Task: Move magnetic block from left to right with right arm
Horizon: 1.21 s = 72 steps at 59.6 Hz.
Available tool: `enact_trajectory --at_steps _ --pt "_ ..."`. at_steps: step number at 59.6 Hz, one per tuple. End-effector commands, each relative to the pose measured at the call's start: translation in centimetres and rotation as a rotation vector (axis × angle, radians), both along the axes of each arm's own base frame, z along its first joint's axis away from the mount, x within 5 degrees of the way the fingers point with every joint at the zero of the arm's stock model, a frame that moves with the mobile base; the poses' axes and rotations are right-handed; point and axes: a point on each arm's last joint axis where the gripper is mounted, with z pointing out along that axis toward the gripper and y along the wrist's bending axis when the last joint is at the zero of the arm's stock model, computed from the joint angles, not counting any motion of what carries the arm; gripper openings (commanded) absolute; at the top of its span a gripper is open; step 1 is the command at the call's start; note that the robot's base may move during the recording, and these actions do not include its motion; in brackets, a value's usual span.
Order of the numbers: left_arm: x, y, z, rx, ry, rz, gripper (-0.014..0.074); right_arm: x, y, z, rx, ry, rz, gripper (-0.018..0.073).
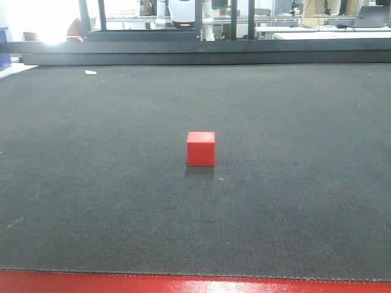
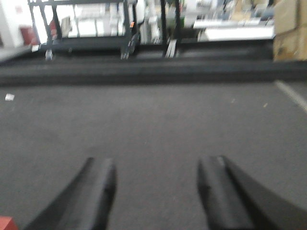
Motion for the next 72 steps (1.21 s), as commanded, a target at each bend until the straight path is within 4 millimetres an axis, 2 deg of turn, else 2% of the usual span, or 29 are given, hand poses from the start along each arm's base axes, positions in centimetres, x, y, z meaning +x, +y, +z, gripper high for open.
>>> enact_trajectory --at_steps 1,12,21,30,38,53,63,72 --pt "-0.2 0.0 0.6 -0.014 -0.094 -0.003 -0.0116 2.3 0.6 2.5 -0.009 0.000 0.042 0.0622" --pt "-0.2 0.0 0.6 -0.014 -0.094 -0.003 -0.0116 7.1 3.7 4.7 -0.035 0.209 0.193 0.0624" --pt "-0.2 0.0 0.6 -0.014 -0.094 -0.003 -0.0116 10.8 8.0 5.9 -0.016 0.388 0.321 0.0624" --pt "-0.2 0.0 0.6 -0.014 -0.094 -0.003 -0.0116 14.2 12.6 6.0 0.045 0.532 0.371 0.0624" --pt "-0.2 0.0 0.6 -0.014 -0.094 -0.003 -0.0116 16.7 16.3 4.9 0.070 0.673 0.341 0.0624" --pt "-0.2 0.0 0.6 -0.014 -0.094 -0.003 -0.0116 20.0 21.2 2.6 0.012 0.841 0.241 0.0624" --pt "-0.2 0.0 0.6 -0.014 -0.094 -0.003 -0.0116 21.7 23.0 0.7 0.018 0.896 0.184 0.0624" --pt "-0.2 0.0 0.6 -0.014 -0.094 -0.003 -0.0116 22.4 23.9 -1.3 0.026 0.945 0.152 0.0624"
